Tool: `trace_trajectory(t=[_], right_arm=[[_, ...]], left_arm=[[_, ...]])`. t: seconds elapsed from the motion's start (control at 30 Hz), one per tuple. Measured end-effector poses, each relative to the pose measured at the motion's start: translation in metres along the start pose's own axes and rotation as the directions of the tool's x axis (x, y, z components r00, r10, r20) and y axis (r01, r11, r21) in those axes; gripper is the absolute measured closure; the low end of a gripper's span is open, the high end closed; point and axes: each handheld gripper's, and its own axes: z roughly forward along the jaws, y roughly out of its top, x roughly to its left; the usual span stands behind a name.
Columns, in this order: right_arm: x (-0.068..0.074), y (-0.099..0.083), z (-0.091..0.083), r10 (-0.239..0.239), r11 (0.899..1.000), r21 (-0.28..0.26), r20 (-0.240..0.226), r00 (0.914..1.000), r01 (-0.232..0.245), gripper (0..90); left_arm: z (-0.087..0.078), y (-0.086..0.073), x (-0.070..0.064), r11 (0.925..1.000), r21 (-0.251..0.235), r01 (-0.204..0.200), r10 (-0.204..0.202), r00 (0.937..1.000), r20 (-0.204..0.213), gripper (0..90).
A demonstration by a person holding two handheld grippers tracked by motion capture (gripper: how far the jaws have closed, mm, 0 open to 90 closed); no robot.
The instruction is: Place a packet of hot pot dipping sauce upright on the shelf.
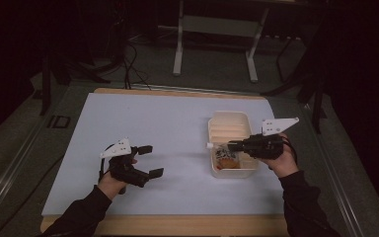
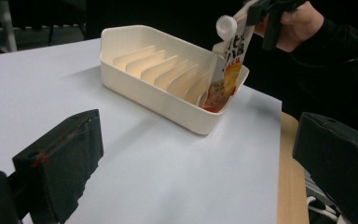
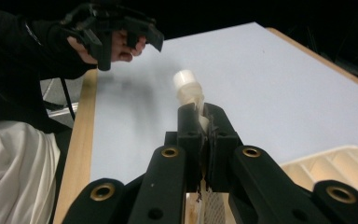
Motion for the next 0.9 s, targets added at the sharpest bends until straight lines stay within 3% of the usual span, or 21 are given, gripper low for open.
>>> trace_trajectory(t=[0.13,0.2,0.4,0.9], right_arm=[[0.000,-0.011,0.002,0.016,1.000,0.016,0.013,0.9998,-0.016,85.9],[0.000,-0.016,0.001,0.037,0.999,-0.005,0.007,0.9993,-0.037,85.6],[0.004,-0.015,-0.004,0.058,0.998,-0.006,0.035,0.9977,-0.058,79.3],[0.024,0.024,-0.008,-0.061,0.997,-0.047,0.080,0.9949,0.065,70.1]], left_arm=[[0.000,0.000,0.001,1.0000,-0.006,0.002,-0.002,1.0000,-0.002,2.1],[0.000,-0.001,0.001,1.0000,-0.004,-0.001,0.001,1.0000,-0.004,2.1],[0.002,-0.002,0.001,1.0000,-0.002,-0.001,0.001,1.0000,-0.003,2.0],[0.001,-0.002,0.001,1.0000,-0.007,-0.003,0.002,0.9999,-0.013,2.0]])
